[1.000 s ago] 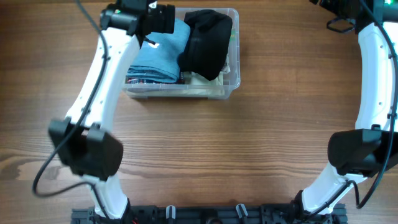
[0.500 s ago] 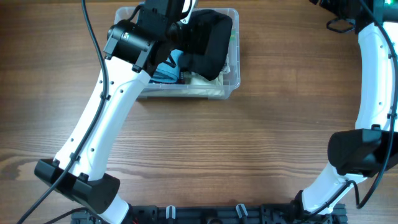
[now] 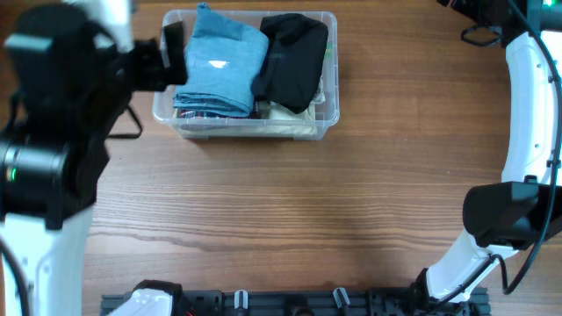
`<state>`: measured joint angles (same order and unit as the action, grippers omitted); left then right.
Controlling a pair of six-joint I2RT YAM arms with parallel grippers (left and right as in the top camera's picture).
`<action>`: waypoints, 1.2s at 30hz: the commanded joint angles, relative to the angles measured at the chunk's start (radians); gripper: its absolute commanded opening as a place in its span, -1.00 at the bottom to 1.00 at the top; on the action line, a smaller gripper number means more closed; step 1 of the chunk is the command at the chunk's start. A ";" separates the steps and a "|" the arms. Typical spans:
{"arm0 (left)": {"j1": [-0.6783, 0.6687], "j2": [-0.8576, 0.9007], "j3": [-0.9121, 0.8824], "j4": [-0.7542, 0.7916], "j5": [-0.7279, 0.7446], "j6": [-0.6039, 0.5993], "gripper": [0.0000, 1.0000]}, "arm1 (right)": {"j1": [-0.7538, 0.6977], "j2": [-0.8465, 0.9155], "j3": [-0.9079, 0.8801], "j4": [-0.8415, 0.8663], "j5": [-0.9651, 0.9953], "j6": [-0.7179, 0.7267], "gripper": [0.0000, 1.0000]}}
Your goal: Pack container
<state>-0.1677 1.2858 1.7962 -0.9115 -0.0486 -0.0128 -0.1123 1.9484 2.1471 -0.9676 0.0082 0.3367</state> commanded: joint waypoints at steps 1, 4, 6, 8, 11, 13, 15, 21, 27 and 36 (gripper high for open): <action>0.087 -0.177 -0.279 0.211 0.112 -0.003 1.00 | 0.003 0.010 -0.001 0.003 0.013 0.006 1.00; 0.150 -0.369 -0.607 0.475 0.182 -0.003 1.00 | 0.003 0.010 -0.001 0.003 0.013 0.006 1.00; 0.170 -0.476 -0.786 0.594 0.198 -0.003 0.99 | 0.003 0.010 -0.001 0.003 0.013 0.006 0.99; 0.172 -0.599 -0.970 0.682 0.198 -0.026 0.99 | 0.003 0.010 -0.001 0.003 0.013 0.006 1.00; 0.172 -0.746 -1.190 0.804 0.201 -0.026 0.99 | 0.002 0.010 -0.001 0.003 0.013 0.006 0.99; 0.172 -0.826 -1.302 0.851 0.201 -0.026 1.00 | 0.003 0.010 -0.001 0.003 0.013 0.006 0.99; 0.172 -0.901 -1.397 0.897 0.202 -0.026 1.00 | 0.003 0.010 -0.001 0.003 0.013 0.006 1.00; 0.179 -1.098 -1.582 0.923 0.207 -0.026 1.00 | 0.003 0.010 -0.001 0.003 0.013 0.006 1.00; 0.197 -1.242 -1.697 0.897 0.213 -0.030 0.99 | 0.003 0.010 -0.001 0.003 0.013 0.006 1.00; 0.199 -1.274 -1.732 0.757 0.213 -0.029 0.99 | 0.003 0.010 -0.001 0.003 0.013 0.006 0.99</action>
<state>0.0227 0.0250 0.0719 -0.1200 0.1555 -0.0319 -0.1123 1.9484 2.1471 -0.9668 0.0082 0.3367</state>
